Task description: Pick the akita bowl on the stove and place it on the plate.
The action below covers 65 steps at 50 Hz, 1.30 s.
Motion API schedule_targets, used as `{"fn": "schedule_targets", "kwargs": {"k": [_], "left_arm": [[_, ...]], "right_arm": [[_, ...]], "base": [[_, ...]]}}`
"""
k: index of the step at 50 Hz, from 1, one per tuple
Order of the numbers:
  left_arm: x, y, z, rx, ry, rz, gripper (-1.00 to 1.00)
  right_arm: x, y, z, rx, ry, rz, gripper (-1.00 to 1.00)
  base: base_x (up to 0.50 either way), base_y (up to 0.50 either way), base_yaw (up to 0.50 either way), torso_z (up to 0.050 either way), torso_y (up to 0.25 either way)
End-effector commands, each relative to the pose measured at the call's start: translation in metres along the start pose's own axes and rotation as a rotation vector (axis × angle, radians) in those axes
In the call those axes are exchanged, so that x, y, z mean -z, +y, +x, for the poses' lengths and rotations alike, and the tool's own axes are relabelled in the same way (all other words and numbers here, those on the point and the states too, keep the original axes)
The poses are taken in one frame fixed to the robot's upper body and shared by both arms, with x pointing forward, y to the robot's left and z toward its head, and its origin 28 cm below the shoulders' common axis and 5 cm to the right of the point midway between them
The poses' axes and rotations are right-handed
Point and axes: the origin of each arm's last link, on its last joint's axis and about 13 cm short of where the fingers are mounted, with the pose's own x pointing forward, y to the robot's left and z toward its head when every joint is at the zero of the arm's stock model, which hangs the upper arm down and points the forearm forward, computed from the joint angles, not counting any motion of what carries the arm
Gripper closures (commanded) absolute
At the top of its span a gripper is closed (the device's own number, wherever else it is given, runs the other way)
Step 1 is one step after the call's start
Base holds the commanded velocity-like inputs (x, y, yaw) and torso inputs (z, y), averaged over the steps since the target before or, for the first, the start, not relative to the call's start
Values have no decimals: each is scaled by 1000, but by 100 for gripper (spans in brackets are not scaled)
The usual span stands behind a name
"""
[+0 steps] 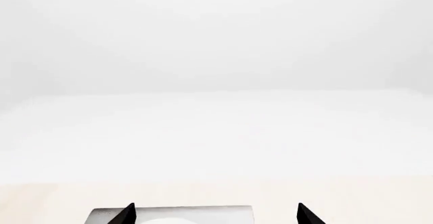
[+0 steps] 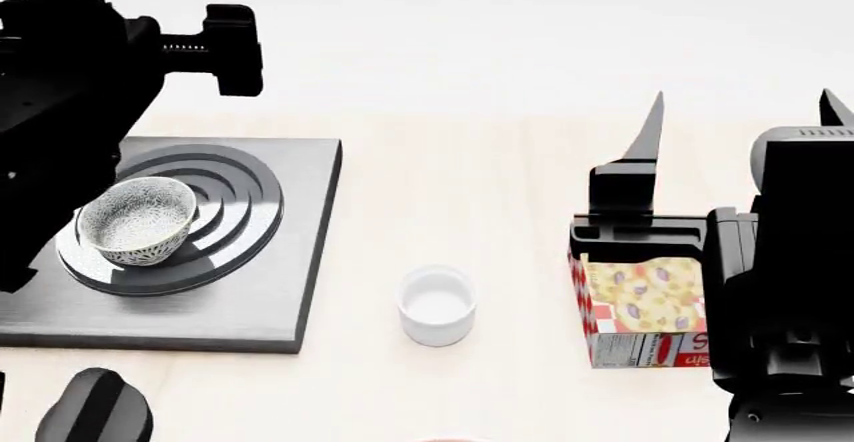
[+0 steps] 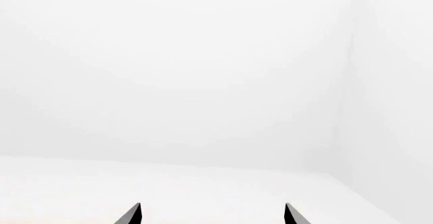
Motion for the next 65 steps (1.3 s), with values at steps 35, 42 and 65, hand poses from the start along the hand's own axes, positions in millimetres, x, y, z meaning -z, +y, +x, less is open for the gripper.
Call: {"fn": "schedule_targets", "kwargs": {"k": [35, 42, 65], "left_arm": [[-2, 10, 3, 23, -106, -42, -100], [-3, 10, 3, 24, -102, -38, -100], [5, 8, 2, 19, -29, 80, -100]], "right_arm": [[0, 0, -1, 0, -1, 1, -100], [0, 0, -1, -1, -1, 1, -100], [0, 0, -1, 0, 2, 2, -100]], "base": [[0, 0, 0, 4, -98], [0, 0, 0, 6, -213], [0, 0, 0, 6, -103]]}}
